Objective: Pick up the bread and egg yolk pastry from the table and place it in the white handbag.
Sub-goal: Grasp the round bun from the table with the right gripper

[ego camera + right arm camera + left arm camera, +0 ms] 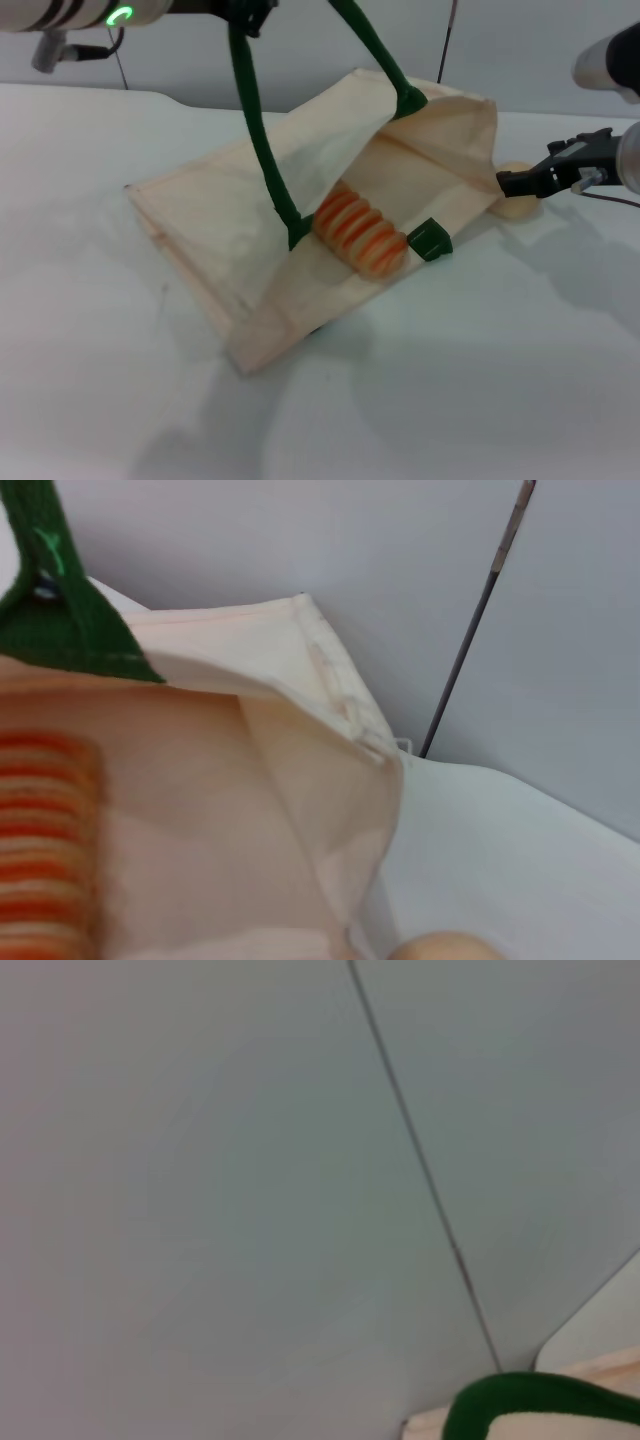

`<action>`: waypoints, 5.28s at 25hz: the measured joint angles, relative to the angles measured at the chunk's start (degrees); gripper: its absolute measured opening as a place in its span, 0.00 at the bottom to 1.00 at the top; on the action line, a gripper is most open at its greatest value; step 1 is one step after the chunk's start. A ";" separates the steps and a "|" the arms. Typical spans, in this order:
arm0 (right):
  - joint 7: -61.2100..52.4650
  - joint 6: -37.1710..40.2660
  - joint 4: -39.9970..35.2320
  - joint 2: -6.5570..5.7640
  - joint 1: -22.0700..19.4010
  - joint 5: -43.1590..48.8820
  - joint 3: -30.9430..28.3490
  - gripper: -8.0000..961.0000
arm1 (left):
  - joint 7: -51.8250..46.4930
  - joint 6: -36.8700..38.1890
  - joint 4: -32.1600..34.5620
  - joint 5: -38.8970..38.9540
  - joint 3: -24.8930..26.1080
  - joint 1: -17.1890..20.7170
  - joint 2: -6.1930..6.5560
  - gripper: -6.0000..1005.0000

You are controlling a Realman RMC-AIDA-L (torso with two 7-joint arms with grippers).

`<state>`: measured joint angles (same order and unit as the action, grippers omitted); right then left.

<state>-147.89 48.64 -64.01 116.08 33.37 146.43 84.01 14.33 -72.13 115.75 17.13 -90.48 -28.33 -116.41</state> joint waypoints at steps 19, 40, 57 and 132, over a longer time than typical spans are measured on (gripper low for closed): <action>0.13 -1.50 1.98 0.02 0.44 0.00 -1.56 0.86 | -4.32 -0.59 0.12 -2.69 0.13 3.75 0.04 0.13; 0.42 -3.16 5.98 -0.07 1.03 0.00 -1.49 0.86 | -3.88 -7.22 0.71 -2.71 4.05 1.78 0.21 0.13; 0.41 -7.45 14.22 -0.03 6.85 -0.10 -1.48 0.86 | -2.90 -7.56 0.48 -2.68 5.31 0.54 0.31 0.13; 0.44 -13.23 22.94 0.01 10.58 -4.52 2.12 0.63 | -1.12 -6.97 -0.78 -2.70 5.93 0.15 0.19 0.13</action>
<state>-147.45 35.41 -41.07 116.09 43.95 141.91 86.13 13.21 -79.10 114.97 14.43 -84.55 -28.18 -116.21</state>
